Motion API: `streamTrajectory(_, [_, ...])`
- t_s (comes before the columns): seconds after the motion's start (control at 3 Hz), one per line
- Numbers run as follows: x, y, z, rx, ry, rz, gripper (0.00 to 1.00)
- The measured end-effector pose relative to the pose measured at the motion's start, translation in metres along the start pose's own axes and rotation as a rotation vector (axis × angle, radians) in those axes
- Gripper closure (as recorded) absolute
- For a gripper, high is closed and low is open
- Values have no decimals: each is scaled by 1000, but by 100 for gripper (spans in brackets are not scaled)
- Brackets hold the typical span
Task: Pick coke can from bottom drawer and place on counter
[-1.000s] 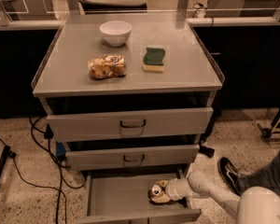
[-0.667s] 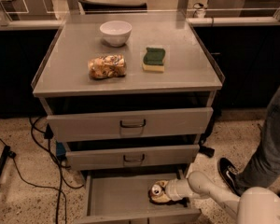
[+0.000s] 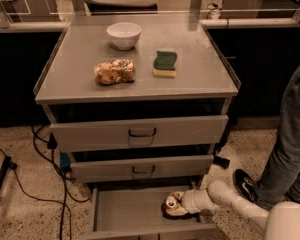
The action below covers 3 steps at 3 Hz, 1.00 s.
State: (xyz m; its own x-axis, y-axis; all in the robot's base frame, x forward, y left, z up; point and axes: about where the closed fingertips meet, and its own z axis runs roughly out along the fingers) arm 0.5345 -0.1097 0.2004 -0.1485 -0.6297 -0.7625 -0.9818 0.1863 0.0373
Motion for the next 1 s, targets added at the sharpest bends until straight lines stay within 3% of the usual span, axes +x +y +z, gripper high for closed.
streamTrajectory(0.33, [-37,7,-45,-52,-13,-51,100])
streamTrajectory(0.67, [-101,7,-107,-84,-41,-118,100])
streamTrajectory(1.0, [-117,0,-123,-81,-29,-148,100])
